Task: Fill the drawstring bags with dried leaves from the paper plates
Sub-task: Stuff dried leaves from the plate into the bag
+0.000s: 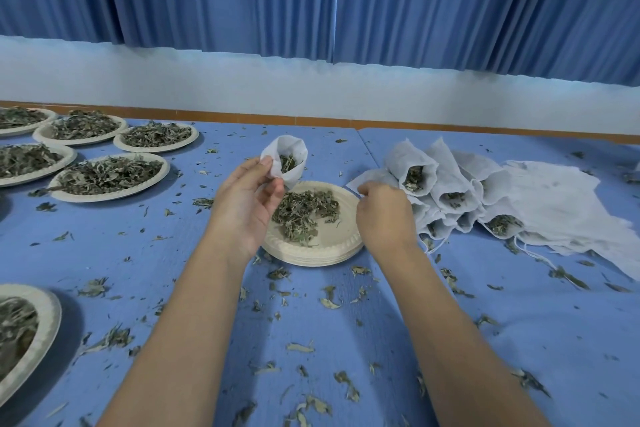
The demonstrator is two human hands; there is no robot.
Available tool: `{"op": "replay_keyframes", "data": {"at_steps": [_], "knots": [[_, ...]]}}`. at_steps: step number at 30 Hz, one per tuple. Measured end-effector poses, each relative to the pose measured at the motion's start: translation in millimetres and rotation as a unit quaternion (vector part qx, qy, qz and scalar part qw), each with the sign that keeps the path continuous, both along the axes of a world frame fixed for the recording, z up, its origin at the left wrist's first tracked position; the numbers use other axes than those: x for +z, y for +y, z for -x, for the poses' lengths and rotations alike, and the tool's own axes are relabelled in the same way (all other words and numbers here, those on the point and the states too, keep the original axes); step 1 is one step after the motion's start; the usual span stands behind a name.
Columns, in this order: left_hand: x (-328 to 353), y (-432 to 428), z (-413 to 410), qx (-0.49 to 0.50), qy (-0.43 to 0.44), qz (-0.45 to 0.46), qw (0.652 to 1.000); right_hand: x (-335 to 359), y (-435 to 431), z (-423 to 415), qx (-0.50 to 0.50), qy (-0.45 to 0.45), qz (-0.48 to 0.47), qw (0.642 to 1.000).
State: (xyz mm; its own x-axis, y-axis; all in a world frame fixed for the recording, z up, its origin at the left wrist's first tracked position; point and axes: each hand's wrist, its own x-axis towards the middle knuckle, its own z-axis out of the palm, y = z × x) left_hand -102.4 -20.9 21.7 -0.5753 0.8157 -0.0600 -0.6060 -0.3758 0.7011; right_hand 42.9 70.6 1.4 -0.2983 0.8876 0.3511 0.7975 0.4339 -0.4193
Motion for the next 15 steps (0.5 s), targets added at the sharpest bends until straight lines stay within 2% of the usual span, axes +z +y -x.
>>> {"op": "replay_keyframes", "data": {"at_steps": [2, 4, 9, 15], "knots": [[0.4, -0.1, 0.2, 0.001, -0.003, 0.0, 1.0, 2.2, -2.7, 5.0, 0.033, 0.026, -0.035, 0.999], [0.7, -0.3, 0.5, 0.002, -0.007, -0.002, 1.0, 3.5, -5.7, 12.1, 0.081, 0.04, -0.01, 0.996], [1.1, -1.0, 1.4, 0.001, -0.004, -0.003, 1.0, -2.6, -13.5, 33.2, 0.108, -0.021, 0.1, 0.989], [1.0, -1.7, 5.7, 0.01, -0.013, -0.002, 1.0, 0.8, -14.0, 55.4, 0.117, -0.072, 0.107, 0.985]]}}
